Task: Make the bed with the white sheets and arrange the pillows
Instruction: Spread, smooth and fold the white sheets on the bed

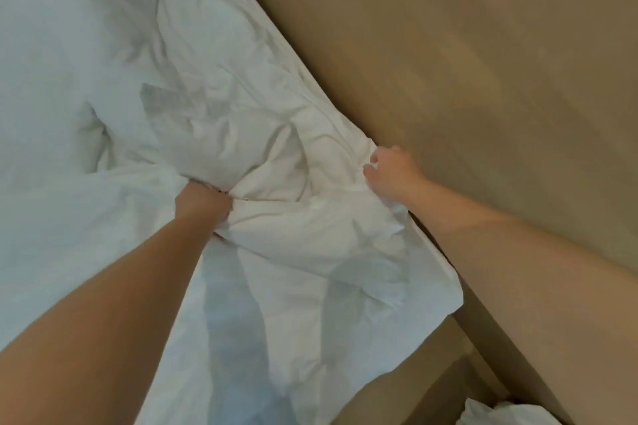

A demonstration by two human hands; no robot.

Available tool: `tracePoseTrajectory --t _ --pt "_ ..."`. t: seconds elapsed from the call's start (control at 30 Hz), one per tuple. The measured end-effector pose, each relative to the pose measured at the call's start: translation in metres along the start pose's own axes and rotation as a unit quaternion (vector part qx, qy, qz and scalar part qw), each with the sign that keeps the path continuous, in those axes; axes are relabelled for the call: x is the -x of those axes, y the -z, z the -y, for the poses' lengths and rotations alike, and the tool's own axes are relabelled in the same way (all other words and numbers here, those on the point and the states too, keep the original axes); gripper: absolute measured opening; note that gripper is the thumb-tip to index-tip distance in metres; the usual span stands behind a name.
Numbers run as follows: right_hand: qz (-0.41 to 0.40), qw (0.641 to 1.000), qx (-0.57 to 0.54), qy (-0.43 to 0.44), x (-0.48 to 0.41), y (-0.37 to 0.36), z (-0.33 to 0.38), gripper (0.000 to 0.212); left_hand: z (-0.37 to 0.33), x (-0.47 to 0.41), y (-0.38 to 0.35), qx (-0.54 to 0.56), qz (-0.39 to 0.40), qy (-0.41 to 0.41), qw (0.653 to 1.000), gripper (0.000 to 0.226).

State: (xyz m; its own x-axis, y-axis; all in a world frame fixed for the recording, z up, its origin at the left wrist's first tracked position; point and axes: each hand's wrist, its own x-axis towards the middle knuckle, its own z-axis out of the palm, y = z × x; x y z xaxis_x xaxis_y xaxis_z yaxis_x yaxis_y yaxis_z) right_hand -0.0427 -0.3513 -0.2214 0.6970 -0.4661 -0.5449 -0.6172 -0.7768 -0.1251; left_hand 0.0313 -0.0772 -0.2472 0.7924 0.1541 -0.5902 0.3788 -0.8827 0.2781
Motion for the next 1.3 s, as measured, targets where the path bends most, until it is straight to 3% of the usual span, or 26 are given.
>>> tracePoseTrajectory --t 0.07,0.2,0.3,0.37,0.43,0.5,0.57,0.63,0.73,0.8,0.87,0.93,1.0,1.07,1.2,1.3 --pt "-0.002 1.0 -0.02 0.018 -0.022 -0.003 0.009 0.05 0.019 -0.014 -0.008 -0.018 -0.004 0.002 1.0 0.03" --pt "0.056 0.979 -0.193 -0.031 -0.048 -0.006 0.026 0.09 0.041 -0.028 -0.023 -0.099 0.035 -0.01 0.994 0.032" --pt "0.122 0.969 -0.194 -0.086 -0.054 -0.008 0.033 0.107 0.043 -0.028 -0.026 -0.043 0.051 0.001 0.998 0.036" --pt "0.157 0.97 -0.161 -0.094 -0.051 -0.007 0.041 0.104 0.045 -0.029 -0.025 0.026 0.054 0.013 0.998 0.035" --pt "0.152 0.98 -0.101 -0.073 -0.052 -0.009 0.046 0.082 0.051 -0.029 -0.026 0.102 0.047 0.004 0.994 0.037" --pt "0.087 0.996 0.031 -0.009 -0.054 -0.012 0.054 0.052 0.057 -0.02 -0.025 0.279 0.028 0.021 0.96 0.04" --pt "0.023 0.995 0.088 0.05 -0.051 -0.016 0.066 0.038 0.058 -0.003 -0.021 0.375 0.003 -0.028 0.926 0.049" --pt "0.026 0.996 -0.038 0.075 -0.051 -0.023 0.075 0.036 0.057 0.008 -0.019 0.423 0.014 -0.05 0.905 0.066" --pt "0.078 0.964 -0.25 0.041 -0.039 -0.018 0.086 0.084 0.048 0.02 -0.01 0.475 0.03 -0.038 0.879 0.082" --pt "0.133 0.942 -0.307 0.007 -0.028 -0.007 0.097 0.105 0.045 0.028 -0.001 0.474 0.038 -0.035 0.879 0.071" --pt "0.155 0.941 -0.302 0.006 -0.018 0.014 0.109 0.083 0.045 0.036 0.013 0.455 0.029 -0.027 0.889 0.056" --pt "0.045 0.965 -0.257 0.019 -0.015 0.049 0.113 0.058 0.043 0.043 0.031 0.447 0.012 -0.005 0.895 0.053" --pt "-0.078 0.984 -0.157 0.009 -0.004 0.102 0.108 0.046 0.031 0.05 0.049 0.45 0.009 0.012 0.893 0.055" --pt "-0.165 0.981 -0.099 -0.012 0.016 0.159 0.095 0.041 -0.003 0.056 0.064 0.48 0.033 0.013 0.877 0.055" --pt "-0.262 0.964 -0.026 -0.023 0.049 0.229 0.076 0.031 -0.119 0.065 0.076 0.55 0.12 0.004 0.826 0.059" --pt "-0.274 0.961 0.031 0.011 0.067 0.238 0.079 0.026 -0.172 0.086 0.067 0.544 0.171 0.002 0.821 0.07"
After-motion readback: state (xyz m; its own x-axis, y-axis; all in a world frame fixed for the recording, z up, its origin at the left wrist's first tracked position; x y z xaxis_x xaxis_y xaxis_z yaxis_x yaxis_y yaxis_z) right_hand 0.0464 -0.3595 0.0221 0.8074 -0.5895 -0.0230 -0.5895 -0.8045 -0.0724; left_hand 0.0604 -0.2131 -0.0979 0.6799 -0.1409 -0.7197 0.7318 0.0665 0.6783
